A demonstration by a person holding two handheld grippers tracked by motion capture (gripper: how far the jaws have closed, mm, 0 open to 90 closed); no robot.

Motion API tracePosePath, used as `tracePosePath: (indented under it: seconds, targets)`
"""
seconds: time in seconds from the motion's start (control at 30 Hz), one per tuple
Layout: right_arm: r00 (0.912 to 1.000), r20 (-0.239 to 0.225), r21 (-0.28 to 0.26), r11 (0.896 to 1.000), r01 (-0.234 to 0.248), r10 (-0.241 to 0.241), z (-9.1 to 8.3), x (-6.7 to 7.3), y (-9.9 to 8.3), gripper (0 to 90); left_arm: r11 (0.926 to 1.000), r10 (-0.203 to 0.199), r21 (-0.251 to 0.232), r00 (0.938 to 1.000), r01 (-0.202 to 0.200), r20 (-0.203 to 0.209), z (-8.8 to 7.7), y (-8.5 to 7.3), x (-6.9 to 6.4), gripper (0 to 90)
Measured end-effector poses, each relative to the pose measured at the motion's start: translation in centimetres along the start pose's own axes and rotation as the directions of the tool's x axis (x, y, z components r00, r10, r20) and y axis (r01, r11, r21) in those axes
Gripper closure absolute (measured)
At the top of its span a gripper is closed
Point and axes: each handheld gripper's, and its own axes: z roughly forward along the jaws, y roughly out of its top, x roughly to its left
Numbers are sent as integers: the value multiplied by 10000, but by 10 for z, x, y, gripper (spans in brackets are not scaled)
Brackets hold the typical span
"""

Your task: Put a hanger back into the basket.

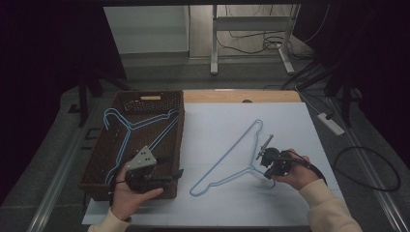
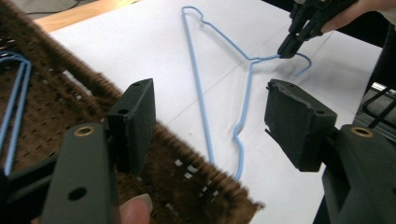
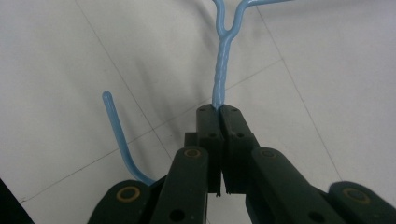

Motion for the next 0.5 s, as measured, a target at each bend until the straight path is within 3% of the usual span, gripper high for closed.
tracePosePath:
  seconds: [0.5]
  targets:
    - [9999, 42, 98, 9999, 91, -91, -5, 1, 5, 881, 9982, 423, 389, 9972, -448, 623, 33, 19, -20, 346]
